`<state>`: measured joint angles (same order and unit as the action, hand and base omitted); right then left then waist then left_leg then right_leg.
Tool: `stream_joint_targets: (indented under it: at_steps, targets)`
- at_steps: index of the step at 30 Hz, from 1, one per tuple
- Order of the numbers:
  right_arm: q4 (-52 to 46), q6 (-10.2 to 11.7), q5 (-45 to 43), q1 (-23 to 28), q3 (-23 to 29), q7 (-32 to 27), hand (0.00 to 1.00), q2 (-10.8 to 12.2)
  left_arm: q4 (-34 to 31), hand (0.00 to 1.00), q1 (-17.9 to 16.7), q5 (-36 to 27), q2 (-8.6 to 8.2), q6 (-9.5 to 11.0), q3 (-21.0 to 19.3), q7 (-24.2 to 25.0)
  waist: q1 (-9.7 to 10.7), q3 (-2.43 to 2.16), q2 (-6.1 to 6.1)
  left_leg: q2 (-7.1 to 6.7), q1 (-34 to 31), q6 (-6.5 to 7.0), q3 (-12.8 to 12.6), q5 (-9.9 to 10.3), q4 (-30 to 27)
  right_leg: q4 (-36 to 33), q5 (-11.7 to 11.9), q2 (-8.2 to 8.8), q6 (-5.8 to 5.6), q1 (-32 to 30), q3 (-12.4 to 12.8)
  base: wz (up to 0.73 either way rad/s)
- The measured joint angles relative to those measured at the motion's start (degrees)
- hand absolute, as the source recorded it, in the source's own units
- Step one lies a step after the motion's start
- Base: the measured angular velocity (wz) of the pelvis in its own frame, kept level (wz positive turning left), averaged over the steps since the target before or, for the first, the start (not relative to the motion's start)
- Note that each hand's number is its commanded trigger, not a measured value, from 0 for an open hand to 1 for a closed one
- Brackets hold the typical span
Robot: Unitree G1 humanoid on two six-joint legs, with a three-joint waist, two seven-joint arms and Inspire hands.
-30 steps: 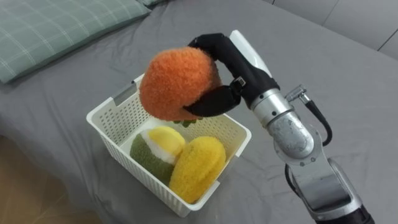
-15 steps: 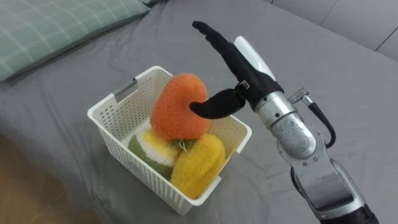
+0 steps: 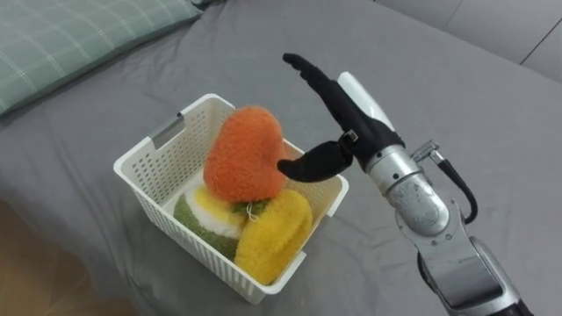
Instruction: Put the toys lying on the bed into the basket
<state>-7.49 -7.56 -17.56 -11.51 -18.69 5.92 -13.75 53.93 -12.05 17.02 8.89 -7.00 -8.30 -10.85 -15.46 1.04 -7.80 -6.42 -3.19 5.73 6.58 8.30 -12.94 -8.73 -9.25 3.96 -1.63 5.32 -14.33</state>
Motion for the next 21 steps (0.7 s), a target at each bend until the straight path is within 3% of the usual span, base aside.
stream_joint_targets:
  at_steps: [7, 13, 15, 19, 21]
  targets:
    - [0.00, 0.02, 1.33, 0.60, 0.60, -0.28, 0.00, 0.01, -0.05, 0.00, -0.17, -0.04, 0.01, 0.01, 0.01, -0.11, 0.15, -0.08, 0.23, 0.06, -0.01, 0.01, -0.30, -0.01, -0.02, -0.02, 0.00, 0.00, 0.00, -0.11, 0.08, -0.01]
    - [-0.07, 0.69, 6.24, 5.54, 4.89, -0.78, 0.00, 0.03, 0.16, 0.00, -1.63, -0.05, -0.09, 0.42, -0.02, -0.22, 2.56, 0.05, 1.83, -0.01, 0.23, 0.33, -0.53, 0.25, -0.64, -0.05, 0.13, 0.04, -0.22, 0.33, 0.78, -0.03]
    - [-0.09, 0.83, 6.73, 7.23, 7.17, -0.77, 0.00, 0.12, 0.16, 0.00, -2.01, -0.02, -0.66, 0.59, -0.57, -0.21, 2.93, -0.42, 2.46, 0.26, -0.10, 0.40, -1.82, 0.30, -0.56, -0.13, 0.20, 0.01, -0.33, -0.45, 1.75, -0.26]
    - [-0.07, 1.80, 12.31, 10.31, 10.45, -1.41, 0.00, 0.08, 1.85, 0.00, -1.76, -1.40, -0.94, 1.41, -1.72, -0.27, 5.51, -0.52, 3.47, 0.56, 0.93, 0.44, -3.15, 0.31, -0.02, -0.13, 0.30, -0.12, -0.40, 0.15, 3.25, -0.18]
    - [-0.05, 1.90, 13.46, 11.25, 11.38, -2.13, 0.00, 0.10, 2.48, 0.00, -1.67, -1.85, -1.01, 1.49, -1.71, -0.27, 6.95, -0.79, 3.63, 0.61, 1.00, 0.44, -3.22, 0.32, 0.01, -0.13, 0.30, -0.13, -0.40, 0.18, 3.22, -0.09]
